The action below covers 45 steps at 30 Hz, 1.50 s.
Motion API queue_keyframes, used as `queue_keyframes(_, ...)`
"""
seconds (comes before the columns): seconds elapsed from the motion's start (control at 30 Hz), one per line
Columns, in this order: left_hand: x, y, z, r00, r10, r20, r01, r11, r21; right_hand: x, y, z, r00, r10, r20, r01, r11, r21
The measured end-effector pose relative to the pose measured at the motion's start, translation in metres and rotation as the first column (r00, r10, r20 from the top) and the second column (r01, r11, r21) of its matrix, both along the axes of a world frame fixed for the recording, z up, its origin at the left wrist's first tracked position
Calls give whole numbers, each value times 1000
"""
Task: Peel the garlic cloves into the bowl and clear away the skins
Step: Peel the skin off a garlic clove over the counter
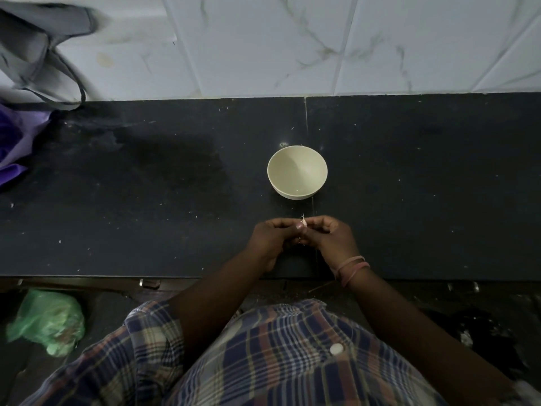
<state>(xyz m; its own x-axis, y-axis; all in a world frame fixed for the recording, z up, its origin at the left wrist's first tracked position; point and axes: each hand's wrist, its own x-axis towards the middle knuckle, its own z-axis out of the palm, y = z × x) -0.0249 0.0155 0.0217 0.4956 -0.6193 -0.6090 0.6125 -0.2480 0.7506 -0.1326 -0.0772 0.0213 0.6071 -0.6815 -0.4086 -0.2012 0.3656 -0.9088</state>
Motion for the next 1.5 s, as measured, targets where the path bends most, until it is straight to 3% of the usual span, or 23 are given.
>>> queue_keyframes(0.2, 4, 3, 3, 998, -48, -31, 49, 998, 45, -5, -3, 7, 997, -10, 78, -9, 972, 234)
queue_keyframes(0.33, 2, 4, 2, 997, -52, 63, 49, 998, 45, -2, 0, 12, 997, -38, 68, 18, 964, 264)
queue_keyframes(0.5, 2, 3, 1, 998, -50, 33, 48, 998, 39, 2, -1, 14, 993, -101, 61, 73, 931, 358)
queue_keyframes(0.7, 4, 1, 1, 991, 78, -113, -74, 997, 37, 0, -4, 3, 979, -203, 32, 163, 865, 474)
queue_keyframes(0.83, 4, 0, -10, 991, 132, 5, -131, 985, 116, -2, -1, -6, 952, -307, 14, 254, 811, 528)
queue_keyframes(0.97, 4, -4, -18, 985, 51, 166, -90, 968, 235, -4, -3, -10, 953, -303, -19, 278, 845, 456)
queue_keyframes(1.07, 2, -6, -21, 973, 28, 230, -93, 956, 279, -3, -5, -17, 962, -250, -108, 270, 926, 264)
queue_keyframes(1.2, 0, -5, -25, 968, 18, 249, -97, 946, 310, -1, -4, -27, 978, -100, -183, 98, 995, -18)
queue_keyframes(1.27, 0, -3, -27, 961, 50, 271, -134, 943, 303, -1, -2, -33, 974, -66, -215, 38, 990, -134)
queue_keyframes(1.5, -2, 6, -33, 938, -13, 346, -109, 937, 331, -9, -4, -41, 955, -98, -278, 28, 969, -245)
